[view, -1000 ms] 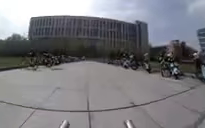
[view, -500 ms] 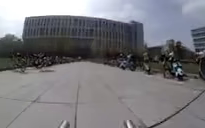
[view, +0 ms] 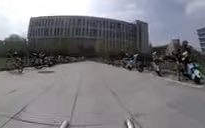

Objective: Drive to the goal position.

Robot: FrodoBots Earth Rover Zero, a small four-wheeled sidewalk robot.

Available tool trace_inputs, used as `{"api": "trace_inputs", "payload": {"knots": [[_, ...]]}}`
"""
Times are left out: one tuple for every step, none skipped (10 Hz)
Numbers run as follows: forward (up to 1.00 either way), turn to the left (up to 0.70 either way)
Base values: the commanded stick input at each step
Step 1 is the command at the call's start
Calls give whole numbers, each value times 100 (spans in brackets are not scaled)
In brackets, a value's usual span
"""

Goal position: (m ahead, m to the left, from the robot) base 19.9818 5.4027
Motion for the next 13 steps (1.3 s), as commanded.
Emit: {"api": "trace_inputs", "payload": {"knots": [[100, 0], [100, 0], [100, 0], [100, 0], [100, 0], [100, 0], [100, 0], [100, 0], [100, 0], [100, 0], [100, 0], [100, 0], [100, 0]]}}
